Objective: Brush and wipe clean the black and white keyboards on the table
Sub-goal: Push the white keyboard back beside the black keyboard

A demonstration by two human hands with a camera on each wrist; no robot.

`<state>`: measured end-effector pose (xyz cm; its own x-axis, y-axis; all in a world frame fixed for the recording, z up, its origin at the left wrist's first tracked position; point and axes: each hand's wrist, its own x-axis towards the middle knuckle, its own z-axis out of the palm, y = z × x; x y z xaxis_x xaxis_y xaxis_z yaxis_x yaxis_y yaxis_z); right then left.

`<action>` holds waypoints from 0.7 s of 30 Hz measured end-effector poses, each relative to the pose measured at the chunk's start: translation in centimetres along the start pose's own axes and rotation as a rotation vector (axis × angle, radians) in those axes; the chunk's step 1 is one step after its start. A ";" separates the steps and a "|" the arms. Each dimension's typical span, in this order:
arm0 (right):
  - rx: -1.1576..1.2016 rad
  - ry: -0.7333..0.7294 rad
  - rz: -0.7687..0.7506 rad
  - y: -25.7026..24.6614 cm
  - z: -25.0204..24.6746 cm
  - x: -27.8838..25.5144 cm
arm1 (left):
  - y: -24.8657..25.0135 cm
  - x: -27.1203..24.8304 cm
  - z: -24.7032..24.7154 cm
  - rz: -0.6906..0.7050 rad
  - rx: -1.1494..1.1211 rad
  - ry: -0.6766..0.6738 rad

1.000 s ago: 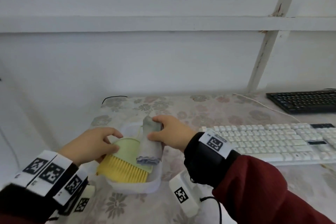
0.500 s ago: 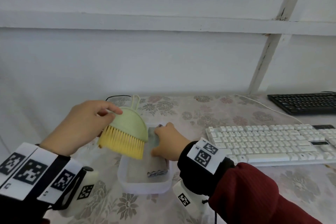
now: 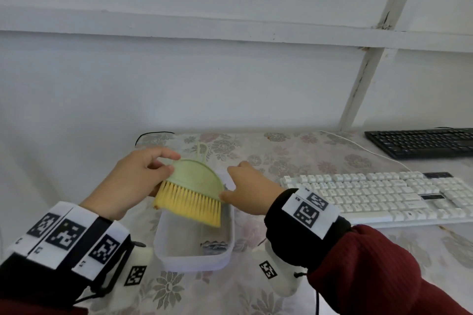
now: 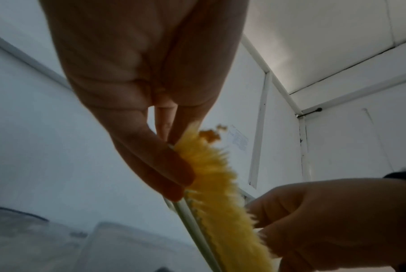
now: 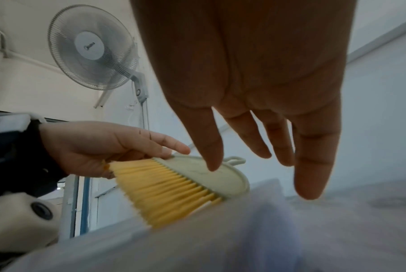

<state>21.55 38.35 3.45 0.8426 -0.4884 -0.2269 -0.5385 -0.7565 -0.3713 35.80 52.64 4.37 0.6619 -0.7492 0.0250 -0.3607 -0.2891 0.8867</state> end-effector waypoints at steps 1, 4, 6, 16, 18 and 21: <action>0.020 -0.013 0.014 0.3 0.2 -0.2 | -0.2 0.1 0.3 -0.018 -0.006 -0.022; 0.098 -0.077 0.010 0.6 0.7 -1.2 | -0.6 0.1 1.1 -0.048 0.023 -0.045; 0.133 -0.107 -0.010 0.7 0.9 -1.8 | -0.9 0.0 1.3 -0.034 0.130 -0.026; 0.307 -0.118 0.000 0.6 3.2 -2.6 | -1.9 -1.1 1.6 -0.078 0.392 -0.022; 0.336 -0.126 -0.001 0.5 3.2 -3.2 | -1.9 -1.3 1.7 -0.094 0.380 -0.022; 0.338 -0.147 -0.004 0.5 3.2 -3.6 | -1.6 -1.6 1.9 -0.109 0.420 -0.023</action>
<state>18.27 41.08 1.17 0.8500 -0.3998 -0.3429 -0.5227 -0.5598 -0.6430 34.06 53.15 2.02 0.6977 -0.7126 -0.0731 -0.5289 -0.5812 0.6184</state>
